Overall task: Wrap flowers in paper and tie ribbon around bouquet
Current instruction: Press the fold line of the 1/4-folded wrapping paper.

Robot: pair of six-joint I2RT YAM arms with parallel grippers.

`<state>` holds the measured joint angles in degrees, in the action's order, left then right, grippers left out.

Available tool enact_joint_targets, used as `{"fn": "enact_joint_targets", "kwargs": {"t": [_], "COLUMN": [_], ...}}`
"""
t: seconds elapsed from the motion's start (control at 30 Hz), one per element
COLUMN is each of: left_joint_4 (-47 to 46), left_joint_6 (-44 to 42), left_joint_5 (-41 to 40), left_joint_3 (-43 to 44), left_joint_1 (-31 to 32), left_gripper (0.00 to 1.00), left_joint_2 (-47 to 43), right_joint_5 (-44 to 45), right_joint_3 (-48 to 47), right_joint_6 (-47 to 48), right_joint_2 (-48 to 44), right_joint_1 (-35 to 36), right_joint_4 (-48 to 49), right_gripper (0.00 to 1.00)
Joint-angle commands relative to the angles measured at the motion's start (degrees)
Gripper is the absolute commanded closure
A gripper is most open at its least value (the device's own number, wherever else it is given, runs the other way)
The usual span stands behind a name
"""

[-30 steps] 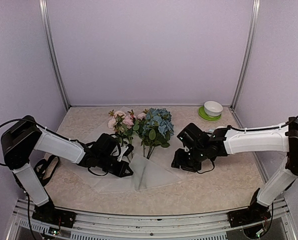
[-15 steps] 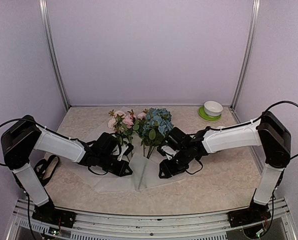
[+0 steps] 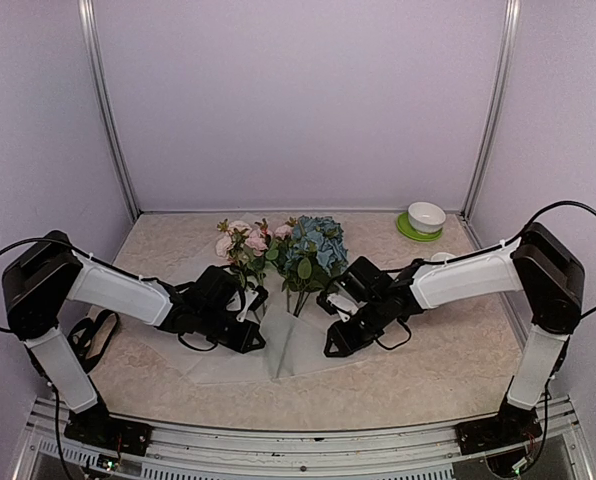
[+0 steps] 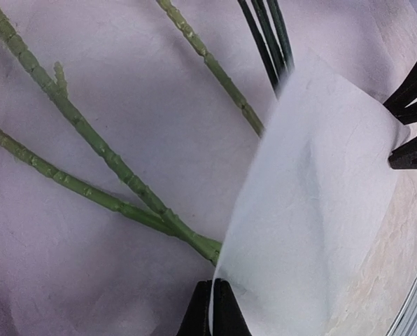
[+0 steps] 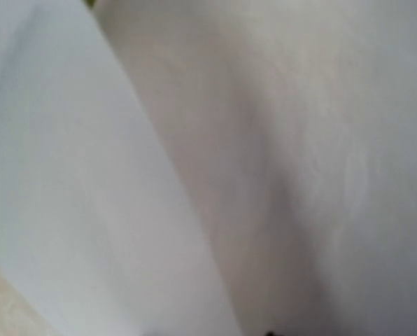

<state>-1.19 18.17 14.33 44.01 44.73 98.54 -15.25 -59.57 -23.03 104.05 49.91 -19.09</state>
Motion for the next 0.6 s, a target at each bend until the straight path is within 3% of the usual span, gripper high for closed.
{"fn": "enact_joint_targets", "kwargs": {"t": [0.0, 0.17, 0.23, 0.3, 0.4, 0.57], "left_joint_4": [3.3, 4.4, 4.7, 4.9, 4.6, 2.8], "left_joint_6": [-0.1, -0.3, -0.3, -0.1, 0.1, -4.7], "left_joint_5": [-4.3, -5.6, -6.5, -8.0, -11.6, -27.2], "left_joint_3": [0.9, 1.1, 1.0, 1.0, 1.1, 2.4], "left_joint_1": [0.4, 0.6, 0.6, 0.8, 1.2, 7.9], "left_gripper": [1.0, 1.0, 0.97, 0.88, 0.55, 0.39], "left_joint_2": [1.1, 0.5, -0.4, -1.8, -4.7, -13.4], "right_joint_5": [-1.8, -4.1, -4.1, -4.0, -3.3, -3.6], "right_joint_3": [-0.1, -0.7, -0.3, 0.0, -0.5, -2.3], "right_joint_6": [5.3, 6.4, 5.8, 5.4, 4.7, 2.7], "right_joint_2": [2.7, 2.6, 2.0, 1.5, 2.2, 4.7], "right_joint_1": [-0.9, -0.9, -0.9, -0.9, -1.0, -1.3], "right_joint_4": [0.1, 1.2, 1.1, 0.8, -0.6, -2.5], "right_gripper": [0.69, 0.9, 0.93, 0.95, 0.96, 0.99]}}
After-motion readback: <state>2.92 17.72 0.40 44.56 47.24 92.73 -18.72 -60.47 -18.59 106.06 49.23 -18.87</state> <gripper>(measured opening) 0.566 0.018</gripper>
